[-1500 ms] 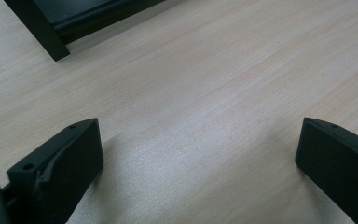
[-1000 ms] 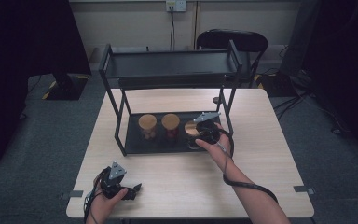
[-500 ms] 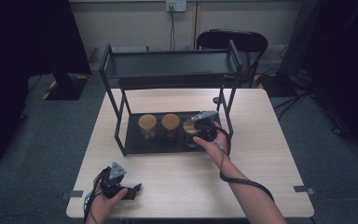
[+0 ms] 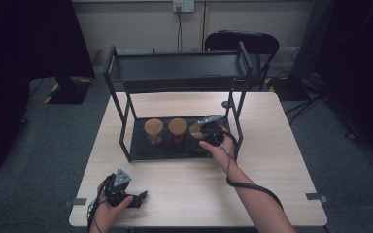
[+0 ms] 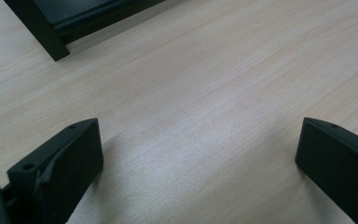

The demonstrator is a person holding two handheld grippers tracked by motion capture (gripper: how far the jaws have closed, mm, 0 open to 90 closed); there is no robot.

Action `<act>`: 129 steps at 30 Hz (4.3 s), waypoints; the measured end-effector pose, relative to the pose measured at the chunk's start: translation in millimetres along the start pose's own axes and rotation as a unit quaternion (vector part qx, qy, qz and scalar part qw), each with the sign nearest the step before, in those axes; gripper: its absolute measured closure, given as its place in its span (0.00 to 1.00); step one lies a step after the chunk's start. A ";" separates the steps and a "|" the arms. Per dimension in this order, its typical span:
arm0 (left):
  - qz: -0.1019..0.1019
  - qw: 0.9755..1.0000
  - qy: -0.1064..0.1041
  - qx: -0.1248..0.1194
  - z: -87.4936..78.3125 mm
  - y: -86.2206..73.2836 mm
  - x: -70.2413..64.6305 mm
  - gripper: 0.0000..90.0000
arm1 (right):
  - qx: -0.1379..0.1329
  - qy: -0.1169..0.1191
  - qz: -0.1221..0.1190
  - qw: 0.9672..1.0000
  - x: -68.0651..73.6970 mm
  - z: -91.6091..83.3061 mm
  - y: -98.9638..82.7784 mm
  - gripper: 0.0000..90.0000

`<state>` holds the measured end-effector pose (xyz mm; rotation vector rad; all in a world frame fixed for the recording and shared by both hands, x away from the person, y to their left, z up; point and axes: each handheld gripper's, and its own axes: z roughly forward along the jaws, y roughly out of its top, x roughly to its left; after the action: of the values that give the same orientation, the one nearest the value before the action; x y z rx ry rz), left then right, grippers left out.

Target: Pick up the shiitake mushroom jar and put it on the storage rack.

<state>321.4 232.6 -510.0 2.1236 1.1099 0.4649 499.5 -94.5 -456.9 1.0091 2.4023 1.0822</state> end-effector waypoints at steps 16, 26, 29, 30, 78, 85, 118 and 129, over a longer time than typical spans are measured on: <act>0.000 1.000 0.000 0.000 0.0 0.0 0.0 0.00 | 0.003 -0.006 0.007 1.000 -4.2 9.9 -2.0 0.29; 0.000 1.000 0.000 0.000 0.0 0.0 0.1 0.00 | 0.000 -0.003 0.015 1.000 -6.7 11.4 -1.6 0.29; 0.000 1.000 0.000 0.000 0.0 0.0 0.1 0.00 | -0.002 -0.005 0.015 1.000 -7.9 12.4 -1.6 0.29; 0.000 1.000 0.000 0.000 -0.1 0.0 0.1 0.00 | -0.003 -0.005 0.016 1.000 -8.2 12.7 -1.5 0.29; 0.002 1.000 -0.001 0.000 -0.2 -0.1 0.4 0.00 | -0.016 -0.019 0.001 1.000 -16.8 27.6 4.4 0.28; 0.002 1.000 -0.002 0.000 -0.2 -0.1 0.4 0.00 | -0.017 -0.020 0.002 1.000 -17.7 28.3 4.8 0.28; 0.002 1.000 -0.002 0.000 -0.2 -0.1 0.4 0.00 | -0.025 -0.029 0.008 0.999 -22.1 32.6 6.9 0.28; 0.002 1.000 -0.002 0.000 -0.2 -0.1 0.4 0.00 | -0.033 -0.036 0.014 0.999 -23.9 34.8 7.3 0.28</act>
<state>321.5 233.1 -509.9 2.1265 1.1048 0.4629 538.3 -89.9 -474.4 1.0443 2.2872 1.1079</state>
